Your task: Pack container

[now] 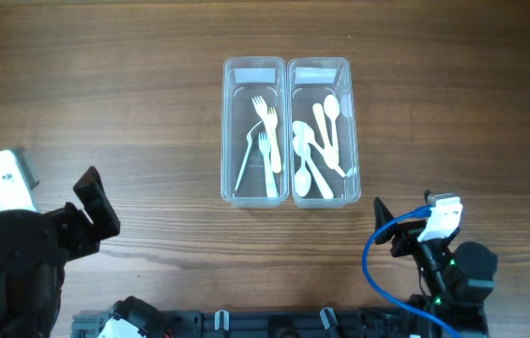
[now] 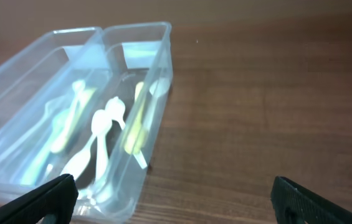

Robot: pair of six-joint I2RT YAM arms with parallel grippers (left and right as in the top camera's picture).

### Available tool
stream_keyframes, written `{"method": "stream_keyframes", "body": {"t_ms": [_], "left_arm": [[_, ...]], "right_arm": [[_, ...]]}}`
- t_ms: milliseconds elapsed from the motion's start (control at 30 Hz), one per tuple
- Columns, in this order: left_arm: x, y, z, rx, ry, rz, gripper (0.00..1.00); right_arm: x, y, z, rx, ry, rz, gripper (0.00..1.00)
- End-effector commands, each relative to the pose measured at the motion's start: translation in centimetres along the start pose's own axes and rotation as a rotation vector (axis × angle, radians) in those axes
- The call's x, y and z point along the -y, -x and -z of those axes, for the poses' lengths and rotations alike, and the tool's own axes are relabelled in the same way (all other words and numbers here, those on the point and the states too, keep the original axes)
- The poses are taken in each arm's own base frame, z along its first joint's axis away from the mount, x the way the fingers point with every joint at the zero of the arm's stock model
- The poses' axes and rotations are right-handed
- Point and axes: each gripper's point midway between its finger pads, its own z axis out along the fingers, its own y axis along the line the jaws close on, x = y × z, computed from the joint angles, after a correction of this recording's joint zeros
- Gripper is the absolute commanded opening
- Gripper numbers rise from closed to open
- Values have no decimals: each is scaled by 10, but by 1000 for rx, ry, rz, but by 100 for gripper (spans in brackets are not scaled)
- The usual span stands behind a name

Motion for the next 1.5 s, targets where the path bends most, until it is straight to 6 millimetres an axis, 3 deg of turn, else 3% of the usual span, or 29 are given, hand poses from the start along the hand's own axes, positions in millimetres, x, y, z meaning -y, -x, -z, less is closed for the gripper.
{"method": "stream_keyframes", "body": {"t_ms": [0, 1200, 1333, 1467], "left_arm": [[-4, 1, 1, 10, 15, 12, 100], [-6, -2, 0, 1, 23, 4, 100], [-14, -15, -9, -39, 73, 38, 100], [-16, -21, -39, -2, 85, 191, 100]], "right_arm": [[-2, 3, 0, 23, 13, -5, 100], [-2, 3, 0, 23, 12, -5, 100], [-2, 3, 0, 23, 12, -5, 100], [-2, 3, 0, 23, 12, -5, 100]]}}
